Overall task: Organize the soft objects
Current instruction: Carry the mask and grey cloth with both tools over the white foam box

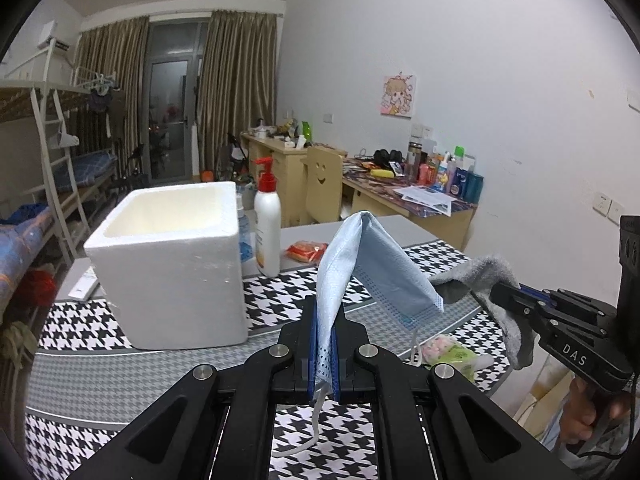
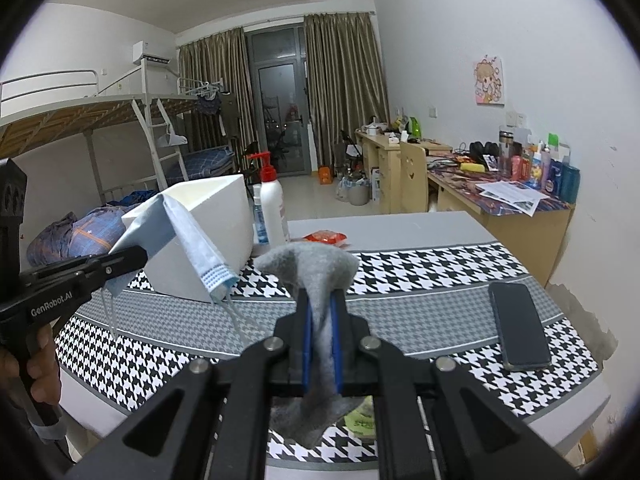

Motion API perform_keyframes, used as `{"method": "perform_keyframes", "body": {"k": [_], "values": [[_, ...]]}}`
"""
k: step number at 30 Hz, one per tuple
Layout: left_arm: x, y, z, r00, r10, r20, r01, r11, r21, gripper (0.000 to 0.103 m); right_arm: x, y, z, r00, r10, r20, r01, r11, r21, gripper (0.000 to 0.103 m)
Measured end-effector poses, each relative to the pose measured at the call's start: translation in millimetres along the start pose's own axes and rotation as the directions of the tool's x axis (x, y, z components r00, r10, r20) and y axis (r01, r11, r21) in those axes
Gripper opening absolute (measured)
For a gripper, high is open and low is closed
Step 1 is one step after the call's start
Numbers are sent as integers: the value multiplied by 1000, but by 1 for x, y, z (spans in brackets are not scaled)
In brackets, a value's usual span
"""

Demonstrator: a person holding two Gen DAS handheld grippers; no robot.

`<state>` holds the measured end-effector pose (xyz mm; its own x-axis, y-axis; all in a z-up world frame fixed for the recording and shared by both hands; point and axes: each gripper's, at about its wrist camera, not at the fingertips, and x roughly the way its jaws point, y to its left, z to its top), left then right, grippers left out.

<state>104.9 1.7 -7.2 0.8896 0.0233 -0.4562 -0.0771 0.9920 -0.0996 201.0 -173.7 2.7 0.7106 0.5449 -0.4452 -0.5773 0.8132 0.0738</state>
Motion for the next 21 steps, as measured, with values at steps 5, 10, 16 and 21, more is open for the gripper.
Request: {"method": "perform_keyframes", "body": {"k": [5,10,16,21], "values": [[-1,14,1,1000,18,6,-18,1000,-21,6,3,7,2,1000,5,-1,-6,1000,-15,11],[-6,20,6,999,39,24,-39,999,-17,6,4,13,6,1000,8,6,-8,1000,-26,11],[-15,26,15,995,87,53,-86,996,-14,6,5,19,13,1000,13,21,-13,999,-34,11],[-21,32,21,991,110,72,-109,994,-9,6,3,28,19,999,24,40,-22,998,-55,11]]}}
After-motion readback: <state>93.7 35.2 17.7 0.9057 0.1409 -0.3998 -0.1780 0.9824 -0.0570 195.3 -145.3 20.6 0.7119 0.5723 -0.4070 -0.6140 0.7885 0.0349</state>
